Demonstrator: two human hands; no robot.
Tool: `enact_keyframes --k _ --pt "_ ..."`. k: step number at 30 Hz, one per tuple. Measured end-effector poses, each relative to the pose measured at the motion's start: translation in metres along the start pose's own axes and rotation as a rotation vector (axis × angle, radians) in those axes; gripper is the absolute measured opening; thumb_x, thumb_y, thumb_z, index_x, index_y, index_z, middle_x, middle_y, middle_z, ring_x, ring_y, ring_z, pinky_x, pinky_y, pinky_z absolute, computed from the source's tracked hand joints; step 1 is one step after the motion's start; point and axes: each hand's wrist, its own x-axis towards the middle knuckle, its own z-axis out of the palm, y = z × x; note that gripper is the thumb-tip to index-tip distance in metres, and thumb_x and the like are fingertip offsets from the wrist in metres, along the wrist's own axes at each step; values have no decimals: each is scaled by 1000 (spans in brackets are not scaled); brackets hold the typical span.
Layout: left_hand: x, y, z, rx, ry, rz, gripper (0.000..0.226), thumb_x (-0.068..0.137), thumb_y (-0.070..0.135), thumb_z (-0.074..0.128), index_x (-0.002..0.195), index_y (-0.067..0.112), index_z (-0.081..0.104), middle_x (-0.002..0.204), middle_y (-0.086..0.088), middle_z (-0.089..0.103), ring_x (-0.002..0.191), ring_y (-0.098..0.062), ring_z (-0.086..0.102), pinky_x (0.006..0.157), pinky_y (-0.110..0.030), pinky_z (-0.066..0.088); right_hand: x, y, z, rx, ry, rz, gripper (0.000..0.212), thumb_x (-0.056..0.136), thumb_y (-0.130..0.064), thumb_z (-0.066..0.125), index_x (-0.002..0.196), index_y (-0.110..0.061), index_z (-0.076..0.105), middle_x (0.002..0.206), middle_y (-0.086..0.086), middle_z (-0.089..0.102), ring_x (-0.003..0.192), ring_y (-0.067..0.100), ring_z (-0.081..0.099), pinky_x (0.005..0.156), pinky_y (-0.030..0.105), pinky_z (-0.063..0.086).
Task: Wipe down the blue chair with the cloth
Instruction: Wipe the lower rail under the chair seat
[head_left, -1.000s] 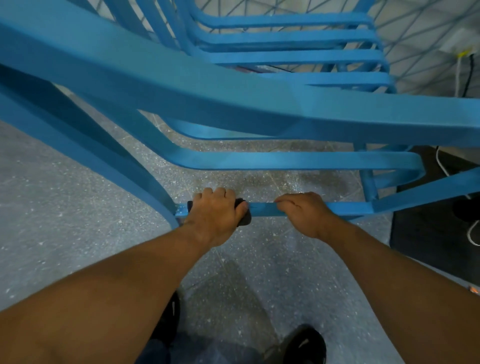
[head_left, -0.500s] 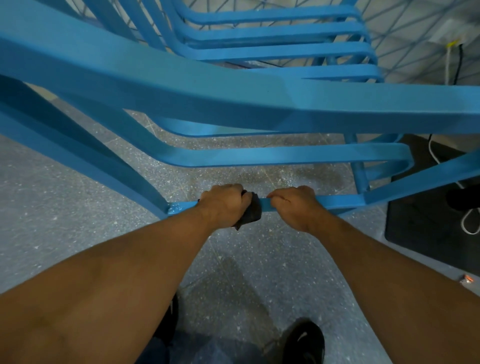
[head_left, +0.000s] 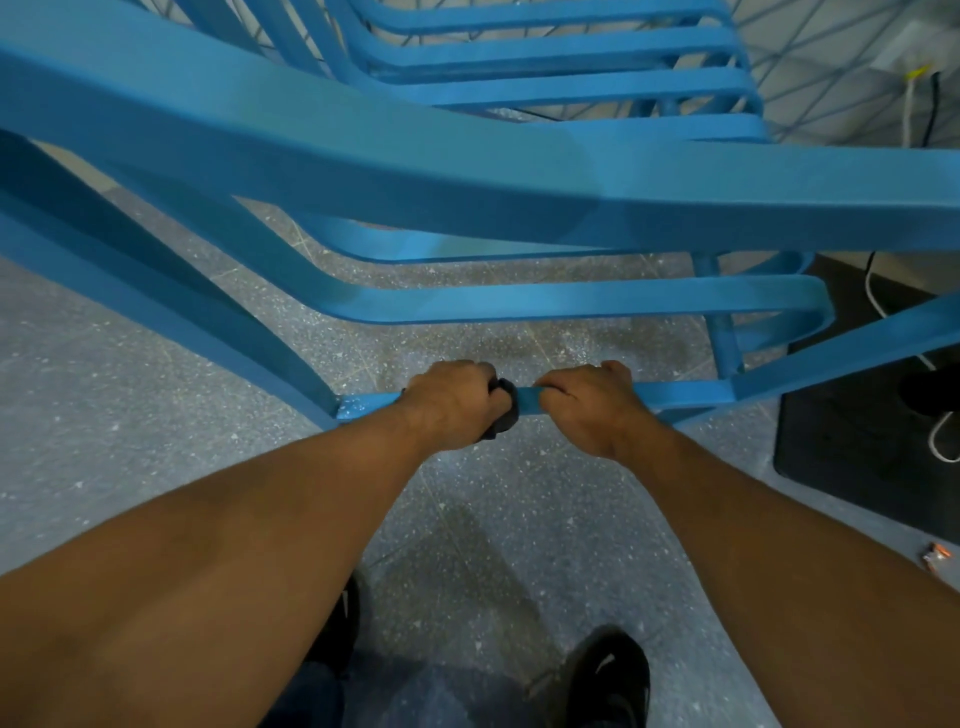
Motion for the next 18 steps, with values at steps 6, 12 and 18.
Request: enact_keyframes --k 6,12,18 --pt "-15 -41 -26 31 -59 -58 21 94 34 45 99 27 64 94 1 66 82 -16 62 78 -37 55 2 2 3 -12 -9 -9 55 81 -40 18 105 -26 66 97 -2 66 97 18 55 110 43 16" --pt "-16 -37 -11 180 -6 -86 17 90 36 55 98 21 52 97 0 56 86 -21 54 79 -40 49 0 2 5 -36 18 -1 35 97 -28 31 109 -25 64 102 -3 61 104 17 50 112 47 11" --pt "-28 -47 3 281 166 71 30 98 39 46 121 19 51 114 -2 56 101 -23 51 93 -39 43 -1 2 5 -46 3 -10 36 97 -27 30 114 -26 62 101 -5 55 107 16 47 114 49 7"
